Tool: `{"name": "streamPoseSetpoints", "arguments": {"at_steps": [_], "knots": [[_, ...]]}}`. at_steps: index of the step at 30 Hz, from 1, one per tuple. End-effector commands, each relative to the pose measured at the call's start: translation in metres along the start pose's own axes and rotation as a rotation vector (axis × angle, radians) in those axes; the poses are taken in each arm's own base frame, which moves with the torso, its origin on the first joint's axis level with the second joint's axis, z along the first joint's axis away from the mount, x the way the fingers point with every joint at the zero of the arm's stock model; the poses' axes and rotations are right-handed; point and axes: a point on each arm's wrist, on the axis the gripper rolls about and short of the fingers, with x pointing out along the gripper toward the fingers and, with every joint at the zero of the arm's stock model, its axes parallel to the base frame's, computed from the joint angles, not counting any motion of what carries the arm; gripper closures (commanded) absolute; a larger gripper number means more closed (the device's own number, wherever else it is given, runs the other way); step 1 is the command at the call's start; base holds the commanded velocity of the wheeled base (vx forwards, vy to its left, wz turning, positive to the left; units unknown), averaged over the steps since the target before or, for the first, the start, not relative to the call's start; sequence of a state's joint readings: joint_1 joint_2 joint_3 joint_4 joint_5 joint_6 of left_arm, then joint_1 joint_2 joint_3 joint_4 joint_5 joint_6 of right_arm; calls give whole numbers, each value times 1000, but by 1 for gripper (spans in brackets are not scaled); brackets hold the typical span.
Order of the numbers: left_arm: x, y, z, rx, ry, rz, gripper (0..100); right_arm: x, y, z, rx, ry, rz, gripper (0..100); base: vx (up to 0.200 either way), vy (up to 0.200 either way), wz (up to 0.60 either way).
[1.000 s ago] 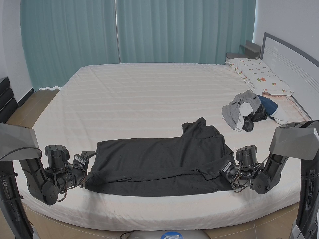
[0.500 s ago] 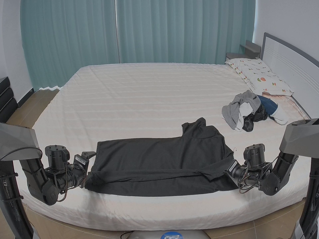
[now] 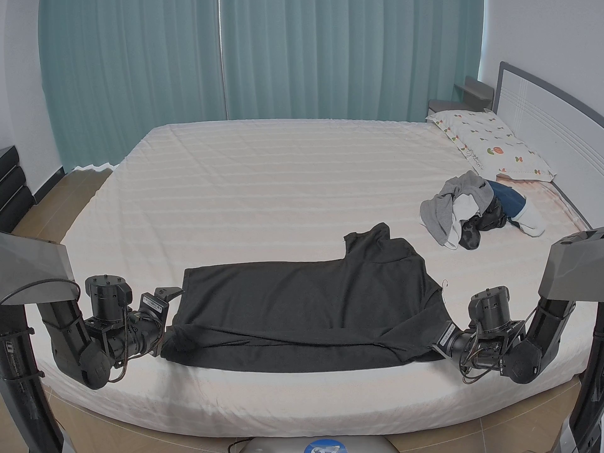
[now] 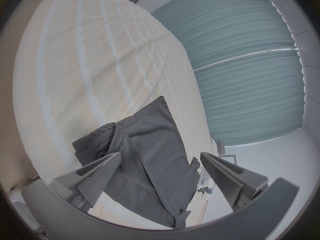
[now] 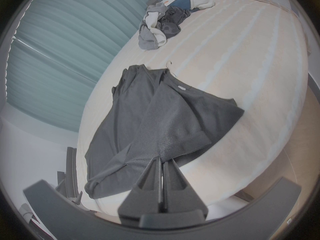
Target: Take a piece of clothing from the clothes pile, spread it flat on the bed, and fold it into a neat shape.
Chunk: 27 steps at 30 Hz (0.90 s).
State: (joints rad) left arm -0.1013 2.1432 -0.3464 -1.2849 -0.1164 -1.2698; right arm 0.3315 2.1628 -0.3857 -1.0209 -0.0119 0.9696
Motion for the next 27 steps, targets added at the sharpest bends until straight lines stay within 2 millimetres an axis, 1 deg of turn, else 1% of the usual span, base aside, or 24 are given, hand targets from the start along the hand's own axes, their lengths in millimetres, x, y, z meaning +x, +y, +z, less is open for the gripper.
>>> {"name": "streamPoseSetpoints", "arguments": {"at_steps": [1, 2, 4, 9, 10, 12, 15, 17, 18, 19, 20, 21, 22, 23, 24, 25, 27], "knots": [[0, 1, 0, -1, 1, 2, 0, 4, -6, -7, -12, 25, -33, 100, 0, 0, 0], [0, 1, 0, -1, -1, 2, 0, 6, -9, -9, -23, 33, -46, 0, 0, 0, 0], [0, 1, 0, -1, -1, 2, 0, 8, -14, -12, -56, 43, -69, 0, 0, 0, 0], [1, 0, 1, -2, -6, 0, 0, -3, -7, -5, -68, 11, -34, 0, 0, 0, 0], [1, 0, 2, -4, -7, -1, 0, -14, 0, 5, -59, -28, 9, 0, 0, 0, 0], [2, 0, 2, -4, -10, -3, 0, -24, 6, 17, -43, -77, 44, 0, 0, 0, 0], [2, -3, 4, -2, -19, -12, 0, -31, 12, 39, -27, -148, 86, 0, 0, 0, 0], [2, -5, 6, 5, -28, -17, 0, -27, 14, 51, -27, -172, 104, 0, 0, 0, 0], [2, -5, 6, 5, -28, -17, 0, -27, 14, 51, -27, -172, 104, 0, 0, 0, 0], [0, -8, 10, 35, -45, -28, 0, -21, 12, 59, -33, -170, 114, 0, 0, 0, 0], [0, -9, 12, 47, -51, -31, 0, -18, 11, 59, -36, -161, 111, 0, 0, 0, 0], [0, -10, 15, 67, -62, -36, 0, -9, 8, 59, -48, -140, 107, 0, 0, 0, 0], [0, -10, 16, 71, -66, -36, 0, -7, 7, 60, -50, -136, 106, 0, 0, 0, 0], [4, -13, 20, 79, -77, -49, 0, 6, 4, 58, -57, -114, 97, 0, 0, 0, 0], [4, -13, 20, 79, -77, -47, 0, 7, 3, 59, -57, -113, 93, 0, 0, 0, 0], [9, -15, 22, 78, -80, -48, 0, 19, -3, 58, -52, -98, 75, 0, 0, 0, 0], [13, -17, 24, 76, -77, -41, 0, 27, -6, 56, -51, -81, 69, 0, 0, 0, 0]]}}
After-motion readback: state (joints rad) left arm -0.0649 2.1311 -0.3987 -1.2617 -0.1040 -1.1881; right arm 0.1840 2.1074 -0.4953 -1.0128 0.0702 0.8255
